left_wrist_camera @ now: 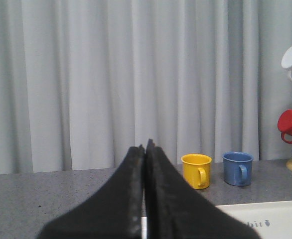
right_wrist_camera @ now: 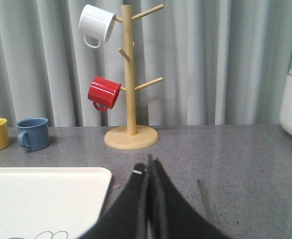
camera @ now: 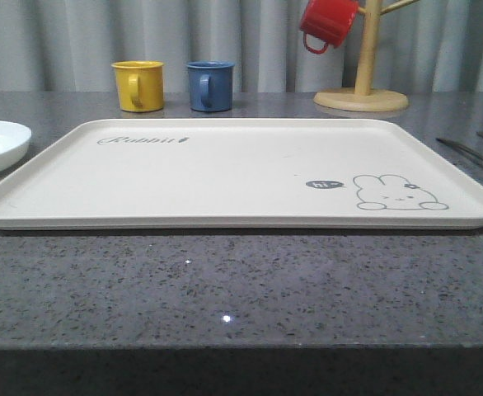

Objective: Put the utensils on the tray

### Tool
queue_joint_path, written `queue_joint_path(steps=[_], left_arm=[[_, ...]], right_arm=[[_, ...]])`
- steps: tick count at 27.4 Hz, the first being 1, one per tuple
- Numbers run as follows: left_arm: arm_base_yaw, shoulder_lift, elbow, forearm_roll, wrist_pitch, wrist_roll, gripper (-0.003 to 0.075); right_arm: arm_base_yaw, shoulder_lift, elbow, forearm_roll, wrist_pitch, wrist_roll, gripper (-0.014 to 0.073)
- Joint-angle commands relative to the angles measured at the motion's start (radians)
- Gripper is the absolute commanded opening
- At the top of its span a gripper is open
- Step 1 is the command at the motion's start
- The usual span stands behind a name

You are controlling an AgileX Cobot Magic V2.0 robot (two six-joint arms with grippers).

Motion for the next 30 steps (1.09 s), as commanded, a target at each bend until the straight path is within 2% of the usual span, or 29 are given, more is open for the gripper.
queue_joint_path(steps=[1,5,13,19,20,22,24,27,29,30], left_arm=[[0.002,0.116,-0.177,-0.008,0.104,-0.005,-0.0018],[0.002,0.237,-0.293,-0.008,0.218,-0.005,-0.0018],[0.002,0.361,-0.294,-0.008,0.23,-0.005,-0.0018],[0.002,0.403,-0.294,-0.03,0.256,-0.005,-0.0018],[0.002,0.408,-0.294,-0.03,0.263,-0.005,-0.0018],[0.002,0.42,-0.294,-0.03,0.28,-0.002,-0.0001],[0.002,0.439,-0.294,-0.03,0.293,0.0,0.0091],[0.002,0.469,-0.296,-0.03,0.293,0.0,0.0331],[0.002,0.498,-0.307,-0.024,0.319,0.0,0.0438],[0.002,0.517,-0.32,-0.009,0.352,0.0,0.045]], right_arm=[[-0.002,0.107,-0.138,-0.009,0.044,-0.003,-0.0069],[-0.002,0.238,-0.235,-0.009,0.17,-0.003,-0.0069],[-0.002,0.392,-0.233,-0.009,0.2,-0.003,-0.0069],[-0.002,0.432,-0.232,-0.01,0.222,-0.003,-0.0062],[-0.002,0.432,-0.232,-0.01,0.222,-0.003,-0.0041],[-0.002,0.432,-0.232,-0.012,0.223,-0.005,0.0076],[-0.002,0.432,-0.232,-0.012,0.22,-0.024,0.0237],[-0.002,0.432,-0.232,-0.012,0.204,-0.027,0.0428],[-0.002,0.432,-0.232,-0.012,0.204,-0.027,0.0456],[-0.002,0.432,-0.232,-0.012,0.204,-0.027,0.0455]])
